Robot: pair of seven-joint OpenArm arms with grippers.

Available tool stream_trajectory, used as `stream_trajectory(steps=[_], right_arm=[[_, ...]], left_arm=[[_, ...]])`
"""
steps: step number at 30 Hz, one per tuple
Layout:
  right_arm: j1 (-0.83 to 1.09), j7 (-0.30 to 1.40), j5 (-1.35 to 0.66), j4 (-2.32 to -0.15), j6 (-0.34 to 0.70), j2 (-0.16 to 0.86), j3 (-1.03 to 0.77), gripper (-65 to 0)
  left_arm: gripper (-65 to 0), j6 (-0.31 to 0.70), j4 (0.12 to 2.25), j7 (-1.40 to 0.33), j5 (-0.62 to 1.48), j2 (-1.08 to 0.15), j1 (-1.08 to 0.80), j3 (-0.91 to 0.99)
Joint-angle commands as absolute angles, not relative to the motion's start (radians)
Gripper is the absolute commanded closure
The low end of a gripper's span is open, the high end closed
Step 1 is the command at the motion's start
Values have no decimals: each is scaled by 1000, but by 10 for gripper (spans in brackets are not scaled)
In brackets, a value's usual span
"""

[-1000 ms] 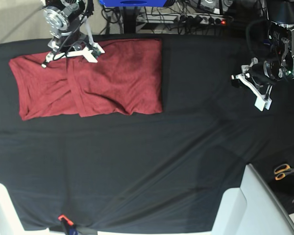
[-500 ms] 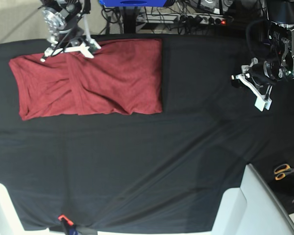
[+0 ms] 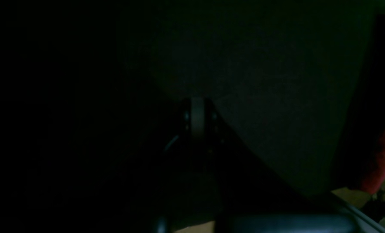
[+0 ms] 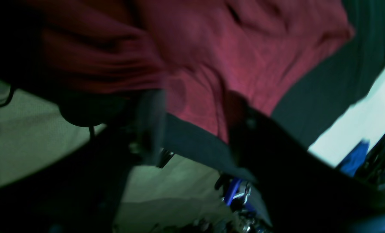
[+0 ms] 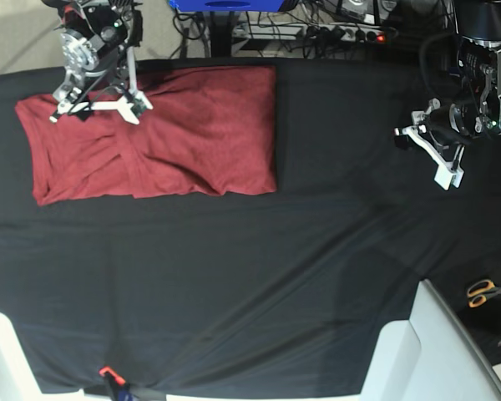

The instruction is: Fold the T-shirt properly

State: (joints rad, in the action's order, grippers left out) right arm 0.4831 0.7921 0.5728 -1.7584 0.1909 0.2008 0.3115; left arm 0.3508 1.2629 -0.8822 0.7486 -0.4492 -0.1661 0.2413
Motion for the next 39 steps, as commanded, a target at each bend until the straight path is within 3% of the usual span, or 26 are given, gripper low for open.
stream_trajectory(steps=[1, 4, 10, 11, 15, 18, 21, 32, 39], right_arm=[[492, 785, 578, -1794, 188, 202, 300, -341], [527, 782, 533, -1879, 189, 202, 297, -342], [567, 746, 246, -1985, 191, 211, 302, -326], [576, 737, 242, -1985, 191, 211, 305, -288], [588, 740, 236, -1983, 213, 211, 349, 0], [590, 742, 236, -1982, 257, 208, 363, -29], [588, 739, 236, -1980, 268, 205, 364, -2], [475, 742, 236, -1854, 268, 209, 344, -2], [576, 760, 236, -1957, 268, 206, 354, -2]], left_arm=[[0, 358, 1276, -872, 760, -467, -157, 248], [0, 358, 1276, -872, 760, -467, -157, 248], [0, 358, 1276, -872, 760, -467, -157, 248], [0, 358, 1276, -872, 760, -467, -157, 248], [0, 358, 1271, -872, 759, -469, -157, 248], [0, 358, 1271, -872, 759, -469, -156, 248], [0, 358, 1271, -872, 759, -469, -156, 248], [0, 358, 1271, -872, 759, -469, -157, 248], [0, 358, 1271, -872, 759, -469, -157, 248]])
